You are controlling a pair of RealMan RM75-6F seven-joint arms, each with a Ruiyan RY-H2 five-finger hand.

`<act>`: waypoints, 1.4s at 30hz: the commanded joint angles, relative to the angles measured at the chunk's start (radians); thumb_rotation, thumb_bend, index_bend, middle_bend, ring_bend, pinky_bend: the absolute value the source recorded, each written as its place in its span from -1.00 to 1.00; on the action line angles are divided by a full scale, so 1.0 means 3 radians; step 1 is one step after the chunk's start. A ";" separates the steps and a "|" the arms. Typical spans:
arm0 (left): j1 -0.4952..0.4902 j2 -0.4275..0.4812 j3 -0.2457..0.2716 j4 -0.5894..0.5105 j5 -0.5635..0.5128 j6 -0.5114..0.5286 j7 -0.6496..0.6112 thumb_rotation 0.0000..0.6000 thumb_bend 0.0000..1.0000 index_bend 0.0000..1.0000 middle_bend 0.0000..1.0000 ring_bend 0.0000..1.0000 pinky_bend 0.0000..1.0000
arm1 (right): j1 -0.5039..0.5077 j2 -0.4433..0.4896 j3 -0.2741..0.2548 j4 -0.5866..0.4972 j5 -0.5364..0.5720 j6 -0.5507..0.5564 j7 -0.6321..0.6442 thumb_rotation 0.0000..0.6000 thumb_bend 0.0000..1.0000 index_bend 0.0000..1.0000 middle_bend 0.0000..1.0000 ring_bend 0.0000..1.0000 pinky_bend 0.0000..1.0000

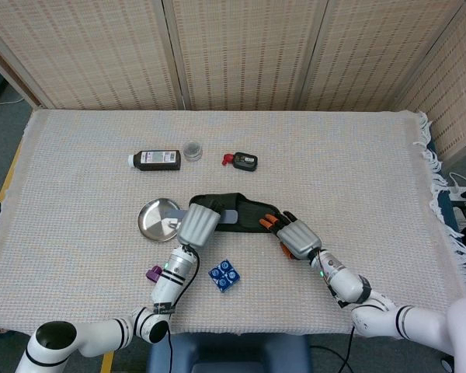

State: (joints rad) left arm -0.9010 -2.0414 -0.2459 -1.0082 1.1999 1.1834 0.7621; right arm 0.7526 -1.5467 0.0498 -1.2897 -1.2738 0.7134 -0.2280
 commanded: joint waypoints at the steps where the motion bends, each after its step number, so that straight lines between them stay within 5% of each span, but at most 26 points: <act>1: -0.0020 -0.0043 -0.0031 0.0185 0.0007 -0.0028 -0.0009 1.00 -0.23 0.02 0.11 0.79 1.00 | 0.0001 0.0005 0.0000 0.0002 0.0003 0.0005 -0.0002 1.00 0.37 -1.00 -1.00 -1.00 -1.00; 13: 0.0000 -0.0043 -0.0135 0.0386 -0.0059 -0.0084 -0.0038 1.00 -0.23 0.04 0.13 0.79 1.00 | 0.0002 0.0006 -0.0002 0.0000 0.0014 0.0025 0.0028 1.00 0.38 -1.00 -1.00 -1.00 -1.00; 19: 0.0127 0.0138 -0.0056 -0.0123 0.0001 -0.0010 -0.0074 1.00 -0.23 0.04 0.13 0.79 1.00 | -0.0022 0.0102 0.0017 -0.0119 -0.0021 0.0106 0.0088 1.00 0.36 -1.00 -1.00 -1.00 -1.00; 24: 0.0306 0.0377 0.0030 -0.0632 0.0026 0.0108 -0.0066 1.00 -0.22 0.04 0.13 0.79 1.00 | -0.0066 0.0296 0.0030 -0.0311 -0.0143 0.0266 0.0152 1.00 -0.25 -1.00 -1.00 -1.00 -1.00; 28: 0.0402 0.0602 0.0119 -0.0816 0.0094 0.0151 -0.0041 1.00 -0.22 0.01 0.11 0.79 1.00 | -0.0110 0.0492 0.0066 -0.0512 -0.0206 0.0390 0.0265 1.00 -0.40 -1.00 -1.00 -1.00 -1.00; 42: 0.0542 0.0711 0.0227 -0.0373 -0.0067 -0.0111 -0.0180 1.00 -0.22 -0.02 0.05 0.76 1.00 | -0.0189 0.1169 0.0201 -0.1354 -0.0292 0.0527 0.0768 1.00 -0.40 -1.00 -1.00 -1.00 -1.00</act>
State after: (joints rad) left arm -0.7405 -1.8272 -0.1813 -1.1289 1.1765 1.1505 0.7097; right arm 0.6970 -1.2057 0.1086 -1.6818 -1.3643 0.8791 -0.0097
